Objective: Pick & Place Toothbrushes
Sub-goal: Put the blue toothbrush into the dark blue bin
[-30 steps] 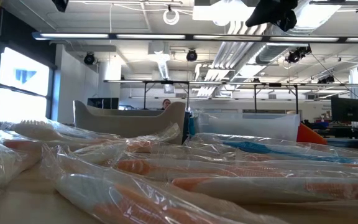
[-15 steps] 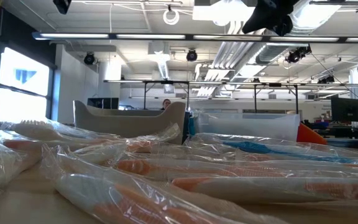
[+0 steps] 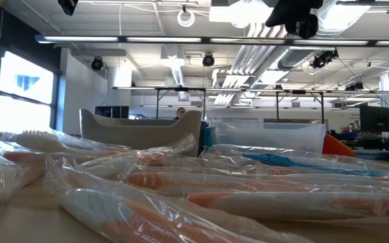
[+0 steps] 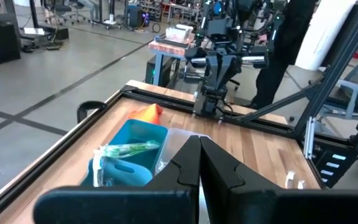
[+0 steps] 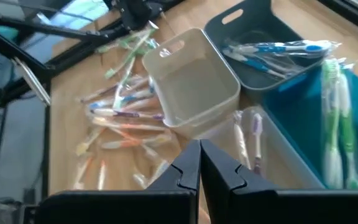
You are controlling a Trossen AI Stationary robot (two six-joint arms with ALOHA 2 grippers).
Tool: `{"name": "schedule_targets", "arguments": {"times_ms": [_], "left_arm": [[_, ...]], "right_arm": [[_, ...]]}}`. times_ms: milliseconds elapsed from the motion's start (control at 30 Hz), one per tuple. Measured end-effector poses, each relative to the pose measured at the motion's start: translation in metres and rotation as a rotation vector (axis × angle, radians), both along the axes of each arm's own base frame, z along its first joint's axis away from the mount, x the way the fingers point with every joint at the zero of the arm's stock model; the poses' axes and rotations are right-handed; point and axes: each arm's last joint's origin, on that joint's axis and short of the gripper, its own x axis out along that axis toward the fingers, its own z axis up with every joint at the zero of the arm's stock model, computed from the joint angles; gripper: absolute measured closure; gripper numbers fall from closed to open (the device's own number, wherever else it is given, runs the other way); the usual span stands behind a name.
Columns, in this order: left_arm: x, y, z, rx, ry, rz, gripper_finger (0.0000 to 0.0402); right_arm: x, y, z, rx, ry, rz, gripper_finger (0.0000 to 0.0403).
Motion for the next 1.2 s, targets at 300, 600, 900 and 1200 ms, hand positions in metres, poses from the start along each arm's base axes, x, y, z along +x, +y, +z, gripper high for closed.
{"name": "schedule_targets", "arguments": {"times_ms": [300, 600, 900, 1200], "left_arm": [[0.0, 0.0, 0.0, 0.0, 0.0, 0.0, 0.0401], [0.0, 0.0, 0.0, 0.0, 0.003, 0.001, 0.0401], [-0.001, 0.0, -0.004, -0.011, 0.043, 0.001, 0.0401], [-0.001, 0.0, -0.005, -0.012, 0.05, 0.002, 0.0401]], "right_arm": [[0.01, 0.02, 0.004, 0.008, -0.083, 0.08, 0.04], [0.024, 0.056, 0.006, 0.015, -0.198, 0.026, 0.0399], [0.055, 0.092, 0.001, 0.022, -0.168, -0.018, 0.04], [0.086, 0.125, -0.004, 0.076, 0.096, -0.067, 0.04]]}}
